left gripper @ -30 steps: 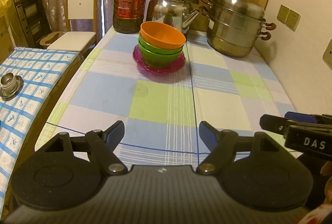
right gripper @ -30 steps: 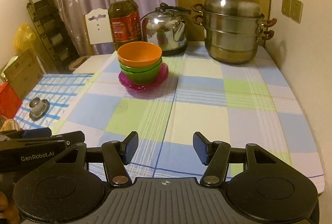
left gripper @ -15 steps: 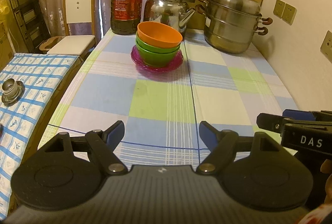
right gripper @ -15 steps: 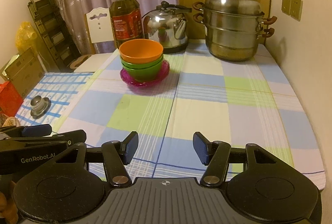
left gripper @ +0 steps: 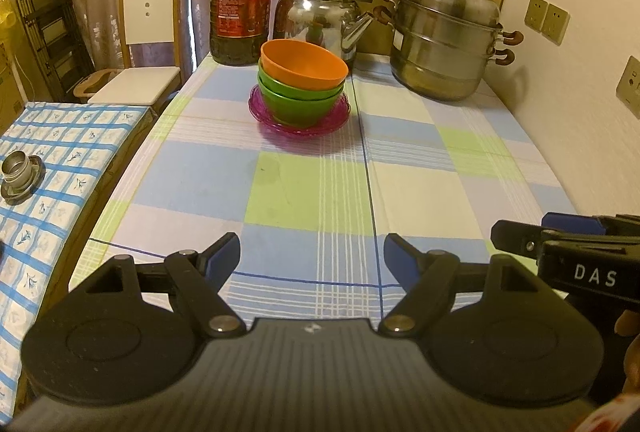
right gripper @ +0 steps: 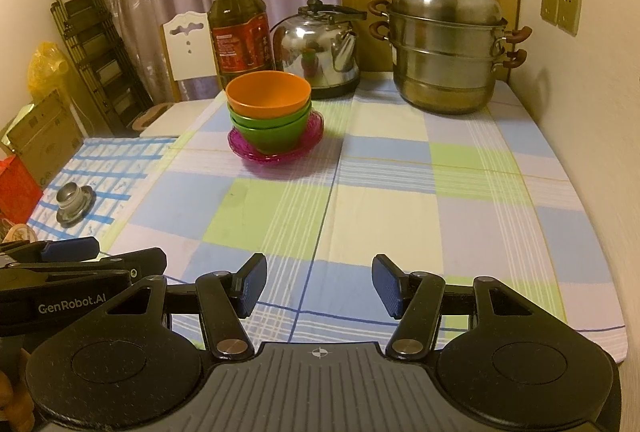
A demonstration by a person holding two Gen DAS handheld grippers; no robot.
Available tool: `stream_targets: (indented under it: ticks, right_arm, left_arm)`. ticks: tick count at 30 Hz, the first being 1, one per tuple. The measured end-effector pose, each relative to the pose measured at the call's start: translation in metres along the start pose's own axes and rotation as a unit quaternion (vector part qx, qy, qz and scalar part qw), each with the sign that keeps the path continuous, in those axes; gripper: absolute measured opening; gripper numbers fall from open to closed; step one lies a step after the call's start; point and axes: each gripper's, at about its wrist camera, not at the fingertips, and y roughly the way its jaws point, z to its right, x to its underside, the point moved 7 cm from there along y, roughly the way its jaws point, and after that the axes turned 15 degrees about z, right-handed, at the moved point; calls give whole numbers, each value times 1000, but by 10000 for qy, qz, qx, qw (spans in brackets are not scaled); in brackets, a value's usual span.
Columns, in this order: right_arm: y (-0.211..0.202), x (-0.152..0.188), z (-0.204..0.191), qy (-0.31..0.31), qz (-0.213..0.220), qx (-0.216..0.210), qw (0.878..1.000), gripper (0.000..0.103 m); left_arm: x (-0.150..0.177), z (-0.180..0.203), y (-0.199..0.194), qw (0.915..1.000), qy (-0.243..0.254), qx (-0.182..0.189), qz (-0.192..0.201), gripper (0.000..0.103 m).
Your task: Organize plates and bowls
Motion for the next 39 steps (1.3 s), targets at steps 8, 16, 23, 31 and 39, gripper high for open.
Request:
stream_targets:
  ticks: [8, 16, 23, 31, 39]
  right_arm:
    - [0, 0, 0, -1, 3, 2, 10000, 59]
    - [1, 0, 0, -6, 1, 6, 10000, 59]
    - [0, 0, 0, -6, 9, 2, 10000, 59]
    - [0, 0, -1, -16, 11, -3, 10000, 59]
    - [1, -1, 0, -26, 8, 8, 10000, 59]
  left_arm:
    - [0, 1, 0, 10000, 24, 16, 12, 77]
    - [1, 1, 1, 10000, 35, 23, 9, 77]
    - [1, 2, 1, 10000, 40, 28, 4, 77]
    - [1, 2, 2, 10000, 26, 40, 5, 77]
    - [0, 3, 2, 10000, 27, 54, 7, 77]
